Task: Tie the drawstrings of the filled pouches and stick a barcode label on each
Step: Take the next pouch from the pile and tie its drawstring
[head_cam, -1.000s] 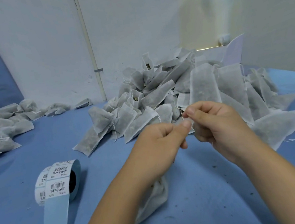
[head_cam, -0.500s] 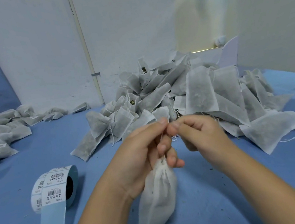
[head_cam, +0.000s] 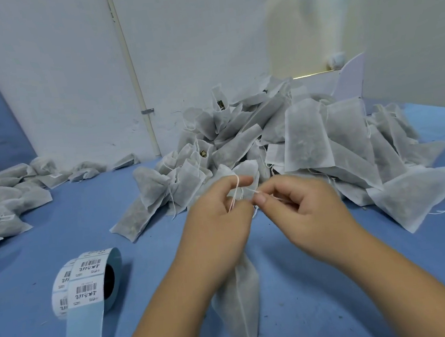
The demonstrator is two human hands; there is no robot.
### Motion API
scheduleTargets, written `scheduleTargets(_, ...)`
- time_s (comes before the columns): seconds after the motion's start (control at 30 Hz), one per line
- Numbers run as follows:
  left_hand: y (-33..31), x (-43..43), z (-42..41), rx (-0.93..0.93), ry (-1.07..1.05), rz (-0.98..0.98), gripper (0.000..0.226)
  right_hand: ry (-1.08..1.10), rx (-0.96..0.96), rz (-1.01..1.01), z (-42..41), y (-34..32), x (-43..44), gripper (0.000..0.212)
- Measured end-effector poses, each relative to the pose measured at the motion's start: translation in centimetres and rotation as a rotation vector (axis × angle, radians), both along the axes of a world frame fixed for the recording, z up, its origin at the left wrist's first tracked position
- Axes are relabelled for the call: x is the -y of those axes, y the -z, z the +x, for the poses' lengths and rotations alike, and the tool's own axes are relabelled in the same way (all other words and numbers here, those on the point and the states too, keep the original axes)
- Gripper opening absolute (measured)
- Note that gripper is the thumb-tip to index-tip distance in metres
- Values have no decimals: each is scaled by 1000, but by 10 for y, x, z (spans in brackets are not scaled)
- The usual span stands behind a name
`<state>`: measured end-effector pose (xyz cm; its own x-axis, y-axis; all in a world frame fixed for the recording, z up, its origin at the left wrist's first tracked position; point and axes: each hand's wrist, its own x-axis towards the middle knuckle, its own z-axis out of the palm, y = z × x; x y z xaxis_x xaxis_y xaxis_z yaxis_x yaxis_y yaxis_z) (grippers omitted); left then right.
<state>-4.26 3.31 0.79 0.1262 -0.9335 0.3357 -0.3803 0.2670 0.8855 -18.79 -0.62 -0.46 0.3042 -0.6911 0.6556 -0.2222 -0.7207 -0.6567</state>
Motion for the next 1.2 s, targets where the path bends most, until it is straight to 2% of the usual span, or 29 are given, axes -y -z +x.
scheduleTargets(0.13,3,-1,1,235,-53,-83,15,-9,69,-26,-3,-5,-3,13)
scheduleTargets(0.23,4,-1,-2,357,-46,-107,34,-43,168,0,-3,-9,-6,13)
scheduleTargets(0.33,0,-5,-4,354,59,-108,33,-76,235,60,-6,-11,-4,13)
scheduleTargets(0.53,-8,-12,-9,96,280,-16,31,-133,334,236,-6,-12,-2,15)
scheduleTargets(0.67,-12,-12,-10,-265,435,144,31,-162,247,411,0,-8,0,24)
scheduleTargets(0.73,-12,-11,-7,-439,492,219,29,-155,204,465,2,-6,0,17)
scheduleTargets(0.8,-11,-9,-4,-593,531,299,24,-47,202,469,4,-4,2,5)
scheduleTargets(0.93,-8,-3,0,-828,506,395,24,136,174,347,4,-4,4,21)
scheduleTargets(1.03,-5,1,2,-905,472,438,28,147,149,284,4,-8,0,22)
scheduleTargets(1.13,-2,3,3,-904,461,456,28,21,211,334,5,-10,-6,11)
scheduleTargets(1.2,-1,4,4,-889,474,456,28,-42,161,360,6,-11,-8,10)
